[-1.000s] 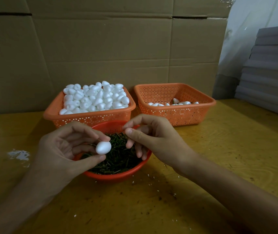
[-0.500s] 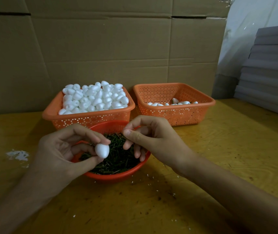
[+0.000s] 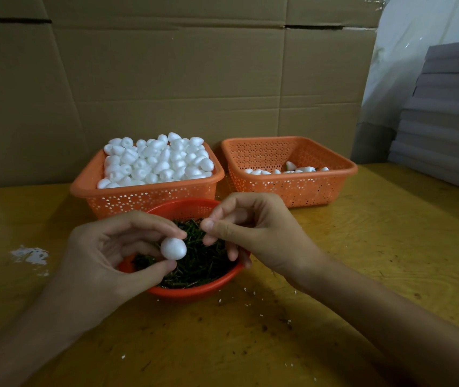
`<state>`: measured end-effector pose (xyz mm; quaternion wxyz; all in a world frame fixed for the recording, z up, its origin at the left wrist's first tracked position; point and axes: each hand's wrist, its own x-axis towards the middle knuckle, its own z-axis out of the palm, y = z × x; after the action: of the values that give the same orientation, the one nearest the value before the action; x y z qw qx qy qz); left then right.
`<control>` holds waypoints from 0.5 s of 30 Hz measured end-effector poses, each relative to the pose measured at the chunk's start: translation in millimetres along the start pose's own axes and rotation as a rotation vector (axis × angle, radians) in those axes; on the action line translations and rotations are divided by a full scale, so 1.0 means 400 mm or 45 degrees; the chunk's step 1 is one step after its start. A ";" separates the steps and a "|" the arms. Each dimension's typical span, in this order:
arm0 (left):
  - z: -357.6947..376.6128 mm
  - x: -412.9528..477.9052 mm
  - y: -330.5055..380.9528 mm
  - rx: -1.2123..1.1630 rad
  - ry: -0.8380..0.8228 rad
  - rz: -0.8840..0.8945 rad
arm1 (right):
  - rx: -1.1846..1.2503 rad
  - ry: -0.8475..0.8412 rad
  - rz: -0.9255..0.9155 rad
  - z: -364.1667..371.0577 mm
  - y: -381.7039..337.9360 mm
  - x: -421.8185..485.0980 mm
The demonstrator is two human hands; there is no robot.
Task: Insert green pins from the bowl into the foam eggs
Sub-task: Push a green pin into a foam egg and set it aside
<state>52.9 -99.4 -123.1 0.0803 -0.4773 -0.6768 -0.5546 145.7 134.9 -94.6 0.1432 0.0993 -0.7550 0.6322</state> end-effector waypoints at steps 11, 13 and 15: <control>-0.004 -0.005 -0.013 0.032 0.005 -0.051 | 0.008 0.022 0.015 0.003 0.003 0.003; -0.009 -0.006 -0.020 0.040 -0.018 -0.075 | 0.001 0.020 0.016 0.004 0.001 0.002; -0.010 -0.006 -0.026 0.043 -0.022 -0.090 | 0.001 0.021 0.012 0.004 0.000 0.001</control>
<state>44.8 -103.4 -130.1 0.0629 -0.4566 -0.7031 -0.5415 145.1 133.5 -94.6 0.1464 0.0906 -0.7539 0.6341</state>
